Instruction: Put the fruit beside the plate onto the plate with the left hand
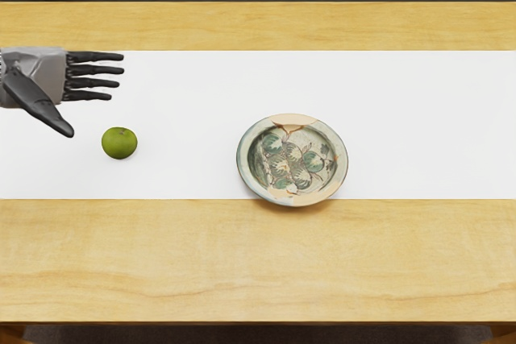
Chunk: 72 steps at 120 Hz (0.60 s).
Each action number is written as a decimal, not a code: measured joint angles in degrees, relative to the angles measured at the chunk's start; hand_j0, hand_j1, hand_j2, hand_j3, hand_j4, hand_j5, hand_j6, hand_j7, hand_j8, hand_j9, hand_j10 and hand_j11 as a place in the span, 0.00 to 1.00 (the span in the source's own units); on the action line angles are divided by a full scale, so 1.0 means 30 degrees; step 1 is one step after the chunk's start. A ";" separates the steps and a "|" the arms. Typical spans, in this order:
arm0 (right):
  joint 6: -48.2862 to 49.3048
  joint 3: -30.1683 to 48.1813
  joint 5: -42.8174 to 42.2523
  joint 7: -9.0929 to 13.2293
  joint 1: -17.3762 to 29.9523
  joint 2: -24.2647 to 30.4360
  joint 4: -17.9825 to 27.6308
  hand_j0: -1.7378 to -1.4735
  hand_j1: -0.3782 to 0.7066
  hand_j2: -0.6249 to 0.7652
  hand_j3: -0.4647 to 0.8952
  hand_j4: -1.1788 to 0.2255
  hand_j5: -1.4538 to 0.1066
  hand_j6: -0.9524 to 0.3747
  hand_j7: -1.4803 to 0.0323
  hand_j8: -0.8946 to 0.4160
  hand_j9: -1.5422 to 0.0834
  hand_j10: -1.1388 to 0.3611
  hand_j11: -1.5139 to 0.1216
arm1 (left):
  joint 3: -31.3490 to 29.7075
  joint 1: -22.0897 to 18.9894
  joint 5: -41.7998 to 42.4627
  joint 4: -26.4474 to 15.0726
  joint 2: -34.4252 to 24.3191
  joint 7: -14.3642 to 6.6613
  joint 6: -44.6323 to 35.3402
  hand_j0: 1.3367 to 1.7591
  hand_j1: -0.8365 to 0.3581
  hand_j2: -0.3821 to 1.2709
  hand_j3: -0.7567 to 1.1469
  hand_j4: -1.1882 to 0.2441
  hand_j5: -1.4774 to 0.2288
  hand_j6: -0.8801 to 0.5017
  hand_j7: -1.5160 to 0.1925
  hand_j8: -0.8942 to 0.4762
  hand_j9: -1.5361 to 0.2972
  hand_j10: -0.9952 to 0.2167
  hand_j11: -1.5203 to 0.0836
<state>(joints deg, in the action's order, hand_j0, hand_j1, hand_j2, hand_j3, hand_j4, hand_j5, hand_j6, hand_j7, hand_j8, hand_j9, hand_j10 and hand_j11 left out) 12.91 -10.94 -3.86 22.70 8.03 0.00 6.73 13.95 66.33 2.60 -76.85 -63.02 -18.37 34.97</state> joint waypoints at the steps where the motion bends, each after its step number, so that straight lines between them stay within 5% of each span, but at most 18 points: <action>1: -0.0002 -0.0001 -0.0002 0.0002 0.0033 0.0000 -0.0001 0.30 0.03 0.45 0.34 0.84 0.93 0.72 0.98 0.68 0.95 0.76 0.93 | 0.0000 0.0000 -0.0003 -0.0001 0.0000 0.0000 0.0002 0.76 0.98 0.23 0.40 0.82 0.86 0.63 0.88 0.65 0.83 0.81 0.94; 15: -0.0005 0.0046 0.0054 -0.0059 0.0174 0.0000 -0.0012 0.30 0.03 0.45 0.34 0.84 0.93 0.72 0.98 0.68 0.95 0.76 0.93 | -0.0028 -0.0274 -0.0207 0.0015 0.0068 -0.0207 0.0016 0.76 0.98 0.23 0.40 0.82 0.86 0.63 0.88 0.65 0.83 0.81 0.94; 30: 0.0002 0.0066 0.0078 -0.0082 0.0147 0.0000 -0.0014 0.30 0.03 0.45 0.34 0.84 0.93 0.72 0.98 0.68 0.95 0.76 0.93 | -0.0042 0.0134 -0.3524 0.0066 0.0119 -0.2577 0.0022 0.76 0.98 0.23 0.40 0.82 0.86 0.63 0.88 0.65 0.83 0.81 0.94; 34: 0.0002 0.0067 0.0079 -0.0082 0.0143 0.0001 -0.0015 0.30 0.03 0.45 0.34 0.84 0.93 0.72 0.98 0.68 0.95 0.76 0.93 | -0.0724 0.1936 -0.4254 0.0091 0.0205 -0.3097 0.0022 0.76 0.98 0.23 0.40 0.82 0.86 0.63 0.88 0.65 0.83 0.81 0.94; 43: 0.0001 0.0069 0.0082 -0.0088 0.0139 0.0001 -0.0016 0.30 0.03 0.45 0.34 0.84 0.93 0.72 0.98 0.68 0.95 0.76 0.93 | -0.5010 0.6162 -0.4762 0.0108 0.2303 -0.3573 -0.1433 0.76 0.98 0.23 0.40 0.82 0.86 0.63 0.88 0.65 0.83 0.81 0.94; 57: 0.0003 0.0071 0.0085 -0.0090 0.0137 0.0001 -0.0016 0.30 0.03 0.45 0.34 0.84 0.93 0.72 0.98 0.68 0.95 0.76 0.93 | -1.2985 1.1944 -0.4862 -0.0562 0.5201 -0.2290 -0.8176 0.76 0.98 0.23 0.40 0.82 0.86 0.63 0.88 0.65 0.83 0.81 0.94; 72: 0.0002 0.0072 0.0086 -0.0086 0.0136 0.0001 -0.0016 0.30 0.03 0.45 0.34 0.84 0.93 0.72 0.98 0.68 0.95 0.76 0.93 | -1.8545 1.2489 -0.4890 -0.1583 0.7801 -0.1775 -1.4797 0.76 0.98 0.23 0.40 0.82 0.86 0.63 0.88 0.64 0.83 0.81 0.94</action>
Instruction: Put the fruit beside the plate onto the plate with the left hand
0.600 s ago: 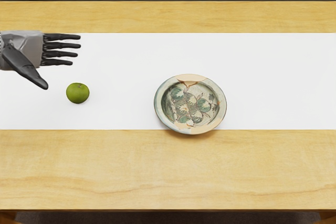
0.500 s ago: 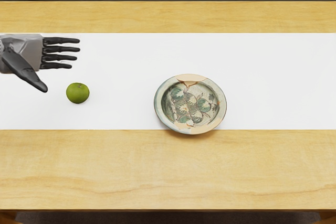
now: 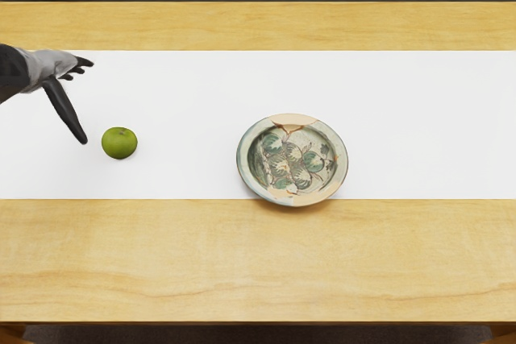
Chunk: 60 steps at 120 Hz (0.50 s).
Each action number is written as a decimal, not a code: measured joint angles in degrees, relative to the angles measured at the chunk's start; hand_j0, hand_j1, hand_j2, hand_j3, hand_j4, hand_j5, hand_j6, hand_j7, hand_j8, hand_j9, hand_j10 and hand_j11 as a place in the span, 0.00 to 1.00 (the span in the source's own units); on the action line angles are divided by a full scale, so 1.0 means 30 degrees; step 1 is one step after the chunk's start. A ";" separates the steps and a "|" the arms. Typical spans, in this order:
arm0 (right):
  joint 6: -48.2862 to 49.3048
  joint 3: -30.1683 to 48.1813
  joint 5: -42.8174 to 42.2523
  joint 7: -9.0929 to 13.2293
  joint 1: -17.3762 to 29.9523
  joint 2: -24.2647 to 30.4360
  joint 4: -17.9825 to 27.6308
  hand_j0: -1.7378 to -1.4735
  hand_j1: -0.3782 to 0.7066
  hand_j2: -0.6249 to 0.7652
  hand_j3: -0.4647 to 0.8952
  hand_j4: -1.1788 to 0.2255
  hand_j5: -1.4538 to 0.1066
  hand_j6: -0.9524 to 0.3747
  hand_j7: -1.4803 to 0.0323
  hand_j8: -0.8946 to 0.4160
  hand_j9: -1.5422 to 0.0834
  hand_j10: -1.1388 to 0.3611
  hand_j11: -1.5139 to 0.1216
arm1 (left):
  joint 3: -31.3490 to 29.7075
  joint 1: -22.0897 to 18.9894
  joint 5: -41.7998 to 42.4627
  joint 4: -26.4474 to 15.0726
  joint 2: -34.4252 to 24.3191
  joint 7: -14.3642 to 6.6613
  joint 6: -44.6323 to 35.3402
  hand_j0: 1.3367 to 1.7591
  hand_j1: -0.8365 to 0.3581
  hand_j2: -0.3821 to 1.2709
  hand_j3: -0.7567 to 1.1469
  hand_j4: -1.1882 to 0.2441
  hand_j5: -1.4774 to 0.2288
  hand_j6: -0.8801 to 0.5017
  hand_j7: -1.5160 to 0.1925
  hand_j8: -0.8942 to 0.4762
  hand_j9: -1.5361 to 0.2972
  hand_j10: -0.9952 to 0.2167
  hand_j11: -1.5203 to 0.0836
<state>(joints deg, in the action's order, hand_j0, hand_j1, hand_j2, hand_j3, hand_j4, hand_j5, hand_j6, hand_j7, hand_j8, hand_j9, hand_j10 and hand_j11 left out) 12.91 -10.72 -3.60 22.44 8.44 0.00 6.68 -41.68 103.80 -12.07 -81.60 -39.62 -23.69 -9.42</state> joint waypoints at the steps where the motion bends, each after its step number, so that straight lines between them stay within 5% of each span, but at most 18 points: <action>1: 0.0000 0.0000 0.0000 -0.0001 0.0000 0.0000 0.0000 0.30 0.03 0.45 0.34 0.84 0.93 0.72 0.98 0.68 0.95 0.76 0.93 | -0.0249 -0.0040 0.0000 -0.0051 0.0209 0.0017 -0.0299 0.76 0.98 0.23 0.40 0.82 0.86 0.63 0.88 0.64 0.83 0.81 0.94; 25: 0.0002 0.0000 0.0000 0.0003 0.0000 0.0000 0.0000 0.30 0.03 0.45 0.34 0.84 0.93 0.72 0.98 0.68 0.95 0.76 0.93 | -0.2827 -0.0684 -0.0005 -0.0753 0.2844 0.0175 -0.4490 0.76 0.98 0.23 0.40 0.82 0.86 0.63 0.88 0.64 0.83 0.81 0.94; 60: 0.0001 0.0001 0.0001 -0.0001 0.0000 -0.0001 0.0000 0.30 0.03 0.45 0.34 0.84 0.93 0.72 0.98 0.68 0.95 0.76 0.93 | -0.3170 -0.0586 0.1251 -0.1141 0.5792 0.0151 -0.5598 0.76 0.98 0.23 0.40 0.82 0.86 0.63 0.88 0.64 0.83 0.81 0.94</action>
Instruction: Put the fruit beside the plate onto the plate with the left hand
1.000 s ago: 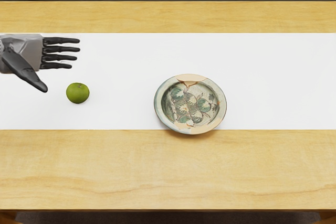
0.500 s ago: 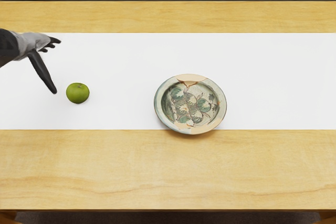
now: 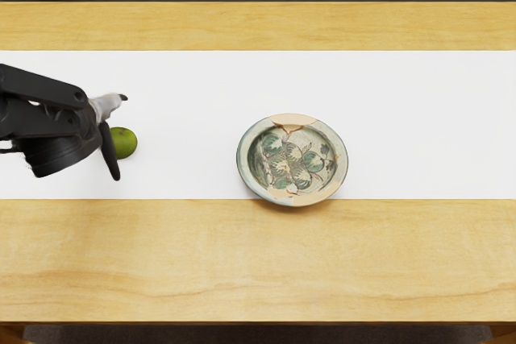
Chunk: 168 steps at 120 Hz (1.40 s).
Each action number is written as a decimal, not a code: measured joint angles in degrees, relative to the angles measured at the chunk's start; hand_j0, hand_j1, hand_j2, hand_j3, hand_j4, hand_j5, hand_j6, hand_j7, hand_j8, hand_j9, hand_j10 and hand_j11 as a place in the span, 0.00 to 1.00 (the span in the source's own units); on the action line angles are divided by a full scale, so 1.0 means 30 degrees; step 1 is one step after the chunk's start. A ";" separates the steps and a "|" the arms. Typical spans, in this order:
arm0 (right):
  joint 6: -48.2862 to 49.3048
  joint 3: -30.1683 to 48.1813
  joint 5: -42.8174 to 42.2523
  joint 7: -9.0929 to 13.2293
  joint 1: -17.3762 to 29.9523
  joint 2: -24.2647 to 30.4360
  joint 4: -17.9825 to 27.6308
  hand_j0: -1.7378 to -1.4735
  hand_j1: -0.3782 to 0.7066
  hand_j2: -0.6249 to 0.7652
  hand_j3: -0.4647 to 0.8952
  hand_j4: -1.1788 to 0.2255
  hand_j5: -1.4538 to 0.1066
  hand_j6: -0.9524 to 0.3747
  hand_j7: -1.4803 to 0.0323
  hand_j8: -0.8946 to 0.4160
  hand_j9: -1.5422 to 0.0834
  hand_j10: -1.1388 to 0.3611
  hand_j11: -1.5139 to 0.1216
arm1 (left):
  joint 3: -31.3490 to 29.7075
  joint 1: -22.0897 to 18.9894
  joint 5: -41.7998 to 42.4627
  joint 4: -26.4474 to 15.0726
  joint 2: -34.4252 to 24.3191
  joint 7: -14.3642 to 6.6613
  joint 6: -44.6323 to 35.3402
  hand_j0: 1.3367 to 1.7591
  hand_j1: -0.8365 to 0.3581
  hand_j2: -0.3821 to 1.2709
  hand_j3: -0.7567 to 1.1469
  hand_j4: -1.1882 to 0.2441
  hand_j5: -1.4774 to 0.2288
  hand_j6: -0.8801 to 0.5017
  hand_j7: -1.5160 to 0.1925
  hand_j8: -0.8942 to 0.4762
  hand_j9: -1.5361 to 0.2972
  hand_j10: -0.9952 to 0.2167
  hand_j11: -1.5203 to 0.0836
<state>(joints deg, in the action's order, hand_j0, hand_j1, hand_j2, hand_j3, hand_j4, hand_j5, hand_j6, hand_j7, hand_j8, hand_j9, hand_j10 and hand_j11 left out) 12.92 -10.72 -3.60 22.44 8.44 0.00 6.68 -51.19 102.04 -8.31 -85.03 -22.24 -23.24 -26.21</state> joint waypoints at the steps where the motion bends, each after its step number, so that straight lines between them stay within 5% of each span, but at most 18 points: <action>1: 0.0000 0.0000 0.0000 0.0001 0.0000 0.0000 0.0000 0.30 0.03 0.45 0.34 0.84 0.93 0.72 0.98 0.68 0.95 0.76 0.93 | -0.0003 -0.0001 0.0017 -0.0001 0.0000 -0.0004 -0.0004 0.76 0.98 0.23 0.40 0.82 0.86 0.63 0.88 0.64 0.83 0.81 0.94; 45: -0.0002 0.0000 -0.0001 0.0000 0.0000 0.0000 0.0000 0.30 0.03 0.45 0.34 0.84 0.93 0.72 0.98 0.68 0.95 0.76 0.93 | -0.0080 -0.1307 0.0093 0.0958 0.0355 -0.0072 -0.2363 0.76 0.75 0.26 0.40 0.66 0.68 0.46 0.70 0.48 0.67 0.62 0.75; 144: 0.0001 0.0000 0.0000 0.0008 0.0000 0.0000 0.0000 0.30 0.03 0.45 0.34 0.84 0.93 0.72 0.98 0.68 0.95 0.76 0.93 | -0.0031 -0.2680 0.0053 0.2070 0.1038 -0.0020 -0.2935 0.76 0.52 0.29 0.40 0.50 0.51 0.29 0.53 0.31 0.51 0.43 0.57; 168: -0.0003 0.0000 0.0000 0.0002 0.0000 0.0000 0.0000 0.30 0.03 0.45 0.34 0.84 0.93 0.72 0.98 0.68 0.95 0.76 0.93 | -0.0022 -0.2708 0.0042 0.2098 0.1035 -0.0011 -0.2923 0.76 0.49 0.35 0.40 0.47 0.46 0.31 0.48 0.26 0.46 0.38 0.51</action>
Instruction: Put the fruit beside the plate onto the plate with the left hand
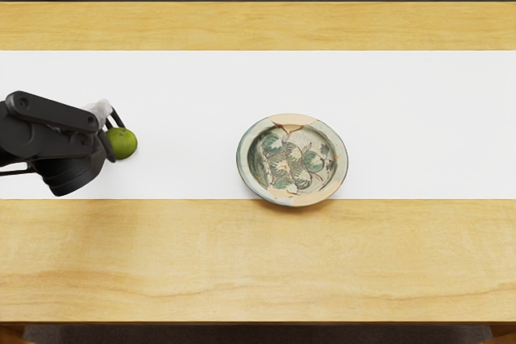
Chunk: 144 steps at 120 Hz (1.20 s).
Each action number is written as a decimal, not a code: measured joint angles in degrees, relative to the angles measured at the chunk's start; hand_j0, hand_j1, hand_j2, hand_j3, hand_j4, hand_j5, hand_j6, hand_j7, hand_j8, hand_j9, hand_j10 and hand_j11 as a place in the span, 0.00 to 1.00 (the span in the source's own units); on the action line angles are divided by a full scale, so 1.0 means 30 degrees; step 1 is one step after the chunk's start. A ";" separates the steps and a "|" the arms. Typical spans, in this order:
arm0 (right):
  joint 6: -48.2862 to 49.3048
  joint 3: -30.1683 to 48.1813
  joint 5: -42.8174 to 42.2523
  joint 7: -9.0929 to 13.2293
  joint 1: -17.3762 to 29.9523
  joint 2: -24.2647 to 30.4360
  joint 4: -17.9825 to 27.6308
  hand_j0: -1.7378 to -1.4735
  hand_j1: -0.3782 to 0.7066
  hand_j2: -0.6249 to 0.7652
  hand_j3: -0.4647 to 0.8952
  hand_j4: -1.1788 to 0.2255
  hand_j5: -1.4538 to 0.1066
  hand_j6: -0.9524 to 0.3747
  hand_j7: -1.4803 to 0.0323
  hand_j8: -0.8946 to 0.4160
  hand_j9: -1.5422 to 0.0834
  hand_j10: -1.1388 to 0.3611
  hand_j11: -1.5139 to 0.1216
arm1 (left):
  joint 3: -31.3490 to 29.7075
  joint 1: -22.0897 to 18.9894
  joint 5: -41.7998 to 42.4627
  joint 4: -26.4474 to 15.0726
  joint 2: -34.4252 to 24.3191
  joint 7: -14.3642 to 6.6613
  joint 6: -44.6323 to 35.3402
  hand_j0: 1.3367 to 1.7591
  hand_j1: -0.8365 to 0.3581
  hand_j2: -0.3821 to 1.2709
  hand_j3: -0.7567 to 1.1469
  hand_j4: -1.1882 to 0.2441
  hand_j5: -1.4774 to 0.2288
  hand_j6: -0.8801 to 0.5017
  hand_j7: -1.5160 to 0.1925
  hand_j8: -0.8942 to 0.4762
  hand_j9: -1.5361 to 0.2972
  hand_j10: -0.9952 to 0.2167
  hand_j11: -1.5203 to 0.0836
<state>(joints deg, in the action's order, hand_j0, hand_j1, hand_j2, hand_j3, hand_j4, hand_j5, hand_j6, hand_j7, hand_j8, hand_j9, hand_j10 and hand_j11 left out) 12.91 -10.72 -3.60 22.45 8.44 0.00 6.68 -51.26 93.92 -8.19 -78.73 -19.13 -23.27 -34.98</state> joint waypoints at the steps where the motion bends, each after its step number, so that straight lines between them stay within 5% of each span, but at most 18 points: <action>1: 0.0000 0.0000 0.0000 -0.0001 0.0000 0.0000 0.0000 0.30 0.03 0.45 0.34 0.84 0.93 0.72 0.98 0.68 0.95 0.76 0.93 | -0.0001 -0.0008 -0.0004 0.0002 -0.0004 0.0001 0.0000 0.76 0.49 0.35 0.40 0.47 0.46 0.31 0.48 0.26 0.46 0.38 0.51; 20: 0.0003 -0.0001 0.0000 -0.0003 0.0000 0.0000 0.0000 0.30 0.03 0.45 0.34 0.84 0.93 0.72 0.98 0.68 0.95 0.76 0.93 | 0.0044 -0.0244 -0.0105 0.0064 0.0092 -0.0033 -0.0066 0.74 0.48 0.31 0.40 0.48 0.42 0.33 0.43 0.25 0.41 0.35 0.46; 35: 0.0004 -0.0001 0.0000 -0.0003 0.0000 0.0000 0.0000 0.30 0.03 0.45 0.34 0.84 0.93 0.72 0.98 0.68 0.95 0.76 0.93 | 0.0133 -0.0232 0.0004 0.0064 0.0183 -0.0008 -0.0063 0.75 0.45 0.43 0.40 0.48 0.40 0.34 0.42 0.26 0.40 0.33 0.45; 110: 0.0004 0.0000 0.0000 0.0003 0.0000 0.0000 0.0000 0.30 0.03 0.45 0.34 0.84 0.93 0.72 0.98 0.68 0.95 0.76 0.93 | 0.1621 0.0993 0.0471 -0.0167 0.0077 0.0031 0.0022 0.75 0.53 0.34 0.40 0.44 0.39 0.30 0.42 0.22 0.40 0.32 0.45; 144: 0.0001 0.0000 0.0000 -0.0002 0.0000 0.0000 0.0000 0.30 0.03 0.45 0.34 0.84 0.93 0.72 0.98 0.68 0.95 0.76 0.93 | 0.1829 0.1607 0.0896 -0.0182 0.1609 0.0027 0.0024 0.75 0.53 0.35 0.40 0.44 0.39 0.29 0.42 0.23 0.40 0.32 0.45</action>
<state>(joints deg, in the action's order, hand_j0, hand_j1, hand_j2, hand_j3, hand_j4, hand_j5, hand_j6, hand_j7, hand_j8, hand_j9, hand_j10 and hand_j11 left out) 12.91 -10.72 -3.60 22.44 8.44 0.00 6.68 -45.77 98.74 -5.50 -79.28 -14.31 -23.19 -34.91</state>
